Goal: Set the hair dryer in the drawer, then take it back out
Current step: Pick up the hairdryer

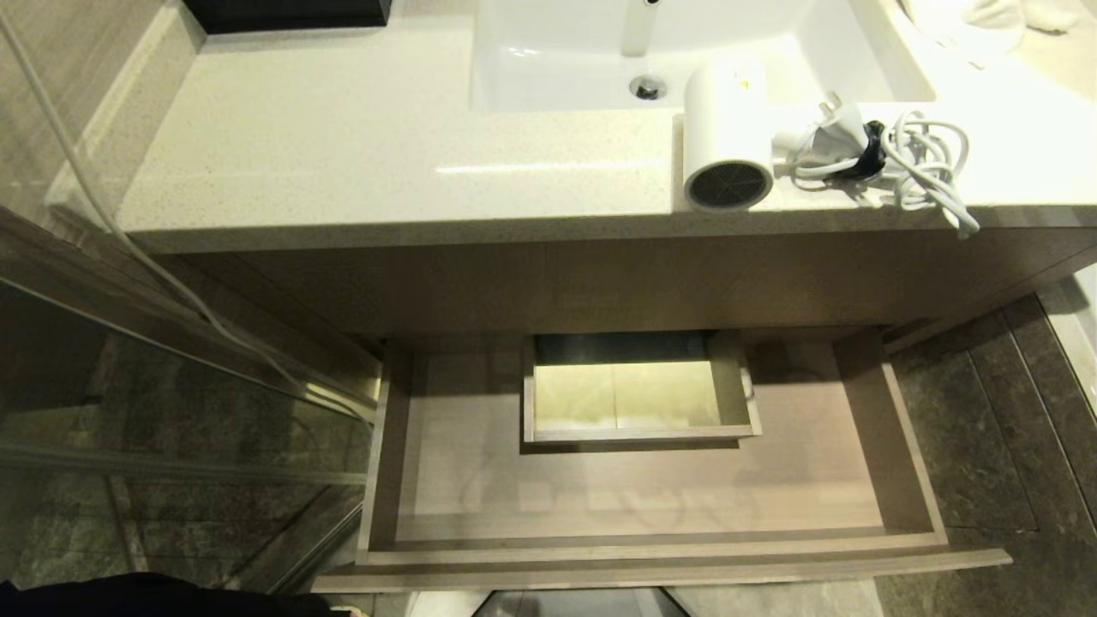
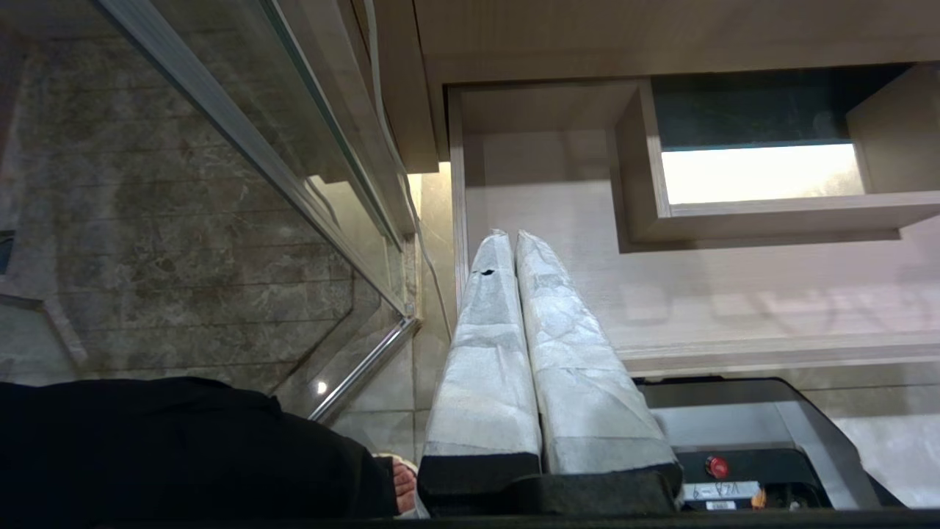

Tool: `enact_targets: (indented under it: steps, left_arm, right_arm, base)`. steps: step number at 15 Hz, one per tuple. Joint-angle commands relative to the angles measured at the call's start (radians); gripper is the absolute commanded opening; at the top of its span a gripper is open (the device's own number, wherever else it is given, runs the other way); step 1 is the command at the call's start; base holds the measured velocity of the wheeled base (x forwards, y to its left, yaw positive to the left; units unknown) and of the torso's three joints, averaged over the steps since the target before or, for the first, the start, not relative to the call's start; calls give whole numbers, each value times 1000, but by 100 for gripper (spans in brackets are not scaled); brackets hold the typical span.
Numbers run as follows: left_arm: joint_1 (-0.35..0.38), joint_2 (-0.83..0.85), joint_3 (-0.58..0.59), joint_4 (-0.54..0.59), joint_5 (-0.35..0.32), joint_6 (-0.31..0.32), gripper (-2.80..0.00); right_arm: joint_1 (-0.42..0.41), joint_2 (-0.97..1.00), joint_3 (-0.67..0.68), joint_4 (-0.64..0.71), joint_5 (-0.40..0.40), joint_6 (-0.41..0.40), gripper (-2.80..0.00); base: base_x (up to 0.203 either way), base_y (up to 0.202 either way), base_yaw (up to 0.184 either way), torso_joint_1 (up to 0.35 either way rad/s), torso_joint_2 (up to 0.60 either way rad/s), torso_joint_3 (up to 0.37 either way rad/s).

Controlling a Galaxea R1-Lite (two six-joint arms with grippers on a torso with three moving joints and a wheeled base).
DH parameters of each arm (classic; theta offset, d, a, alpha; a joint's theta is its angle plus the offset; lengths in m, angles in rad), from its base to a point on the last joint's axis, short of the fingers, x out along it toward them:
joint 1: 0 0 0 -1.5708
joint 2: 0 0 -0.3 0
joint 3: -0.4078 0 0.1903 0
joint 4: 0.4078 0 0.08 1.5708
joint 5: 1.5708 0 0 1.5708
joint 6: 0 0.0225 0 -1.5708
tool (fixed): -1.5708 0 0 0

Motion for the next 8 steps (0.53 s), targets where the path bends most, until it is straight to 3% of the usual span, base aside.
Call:
enact_targets:
  steps: [1, 5, 8]
  left_arm:
    - [0, 0, 1, 1, 0, 0, -280]
    - [0, 0, 1, 1, 0, 0, -280]
    - [0, 0, 0, 1, 0, 0, -280]
  right_arm:
    - [1, 2, 0, 2, 0, -3, -280]
    - [1, 1, 3, 0, -1, -3, -280]
    - [1, -4, 3, 0, 1, -10, -280]
  base:
    - [0, 0, 0, 237, -495, -238]
    - [0, 0, 0, 195, -371, -182]
    - [0, 0, 0, 35, -81, -33]
